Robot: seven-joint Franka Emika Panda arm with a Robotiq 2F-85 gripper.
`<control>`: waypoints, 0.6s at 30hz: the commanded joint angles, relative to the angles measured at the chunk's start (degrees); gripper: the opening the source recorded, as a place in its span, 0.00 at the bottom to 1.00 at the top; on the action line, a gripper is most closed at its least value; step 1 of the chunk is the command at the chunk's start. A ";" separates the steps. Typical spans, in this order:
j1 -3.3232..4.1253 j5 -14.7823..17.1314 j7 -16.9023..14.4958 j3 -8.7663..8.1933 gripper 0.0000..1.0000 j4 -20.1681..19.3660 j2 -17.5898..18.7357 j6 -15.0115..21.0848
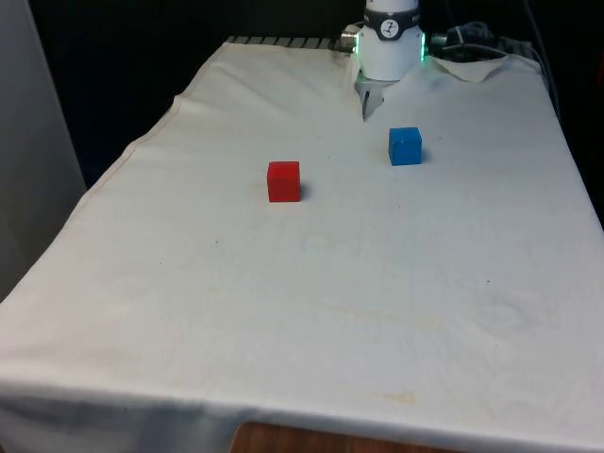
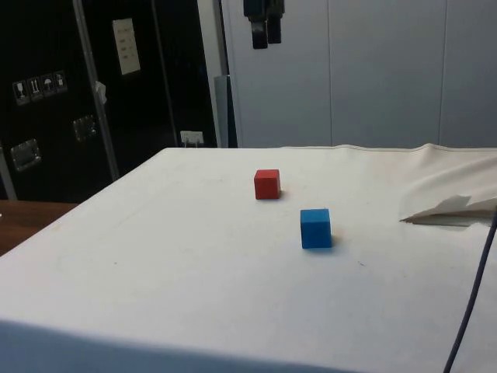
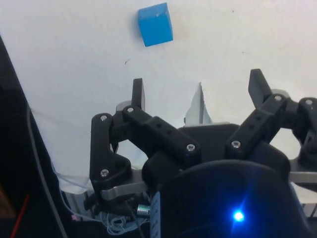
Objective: Stack the two cubes.
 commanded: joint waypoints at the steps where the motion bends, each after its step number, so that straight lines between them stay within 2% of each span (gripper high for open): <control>1: -0.06 -0.29 0.06 0.06 1.00 -0.97 -0.74 0.92; 2: 0.00 0.00 -0.06 0.00 1.00 -0.40 -0.34 0.11; 10: 0.00 -0.23 0.06 0.52 1.00 -5.84 -3.72 3.32; 11: 0.00 0.00 -0.29 0.34 1.00 -5.33 -3.15 2.64; 18: -0.06 -0.34 0.40 1.20 1.00 -10.49 -6.02 7.45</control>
